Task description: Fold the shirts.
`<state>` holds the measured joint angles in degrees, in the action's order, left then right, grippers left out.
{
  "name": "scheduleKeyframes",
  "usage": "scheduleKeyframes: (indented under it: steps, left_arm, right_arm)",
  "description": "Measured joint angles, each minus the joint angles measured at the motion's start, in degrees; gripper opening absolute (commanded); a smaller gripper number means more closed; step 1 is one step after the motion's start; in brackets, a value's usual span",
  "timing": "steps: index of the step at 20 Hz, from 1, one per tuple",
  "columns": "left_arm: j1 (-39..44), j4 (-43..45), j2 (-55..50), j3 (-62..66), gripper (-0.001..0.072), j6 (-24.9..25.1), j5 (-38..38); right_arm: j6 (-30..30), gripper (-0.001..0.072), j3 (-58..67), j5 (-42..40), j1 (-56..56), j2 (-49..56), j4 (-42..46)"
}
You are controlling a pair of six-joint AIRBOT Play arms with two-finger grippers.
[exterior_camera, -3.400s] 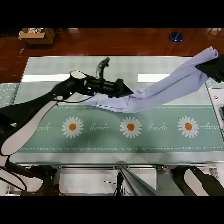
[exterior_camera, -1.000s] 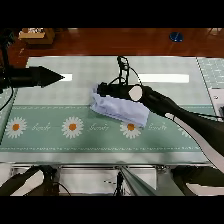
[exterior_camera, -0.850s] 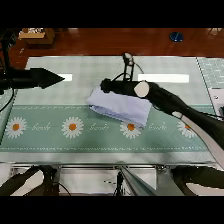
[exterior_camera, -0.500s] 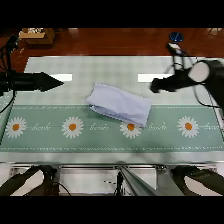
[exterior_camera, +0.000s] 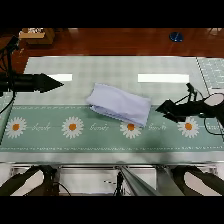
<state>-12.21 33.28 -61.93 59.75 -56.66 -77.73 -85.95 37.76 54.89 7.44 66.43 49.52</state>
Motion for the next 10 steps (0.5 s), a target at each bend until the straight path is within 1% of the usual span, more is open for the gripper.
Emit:
scheduleKeyframes:
  steps: [4, 5, 6, 7, 8, 10]
  left_arm:
    - [0.00, 0.00, 0.00, 0.00, 0.0017, 0.00, 0.02]
    - [0.00, 0.00, 0.00, 0.02, 0.0017, 0.00, 0.04]
    - [0.00, 0.02, 0.00, 0.00, 0.0017, 0.00, 0.04]
    - [0.00, 0.02, 0.00, 0.00, 0.0017, 0.00, 0.04]
    - [0.00, 0.02, 0.00, 0.02, 0.0017, 0.00, 0.07]
    - [0.00, 0.24, 0.00, 0.02, 0.0017, 0.00, 0.07]
  right_arm:
    - [5.88, 0.0591, -3.19, -10.71, -7.37, 6.08, -15.19]
    - [7.21, 0.0559, -3.48, -12.52, -9.44, 7.65, -19.50]
    - [8.13, 0.0385, -3.65, -14.08, -11.26, 8.96, -22.71]
    - [9.03, 0.0098, -3.82, -16.15, -12.83, 10.10, -24.87]
    - [9.68, 0.0028, -3.87, -17.33, -13.77, 10.82, -26.47]
    - [12.15, 0.0028, -2.54, -18.01, -14.16, 10.60, -28.37]
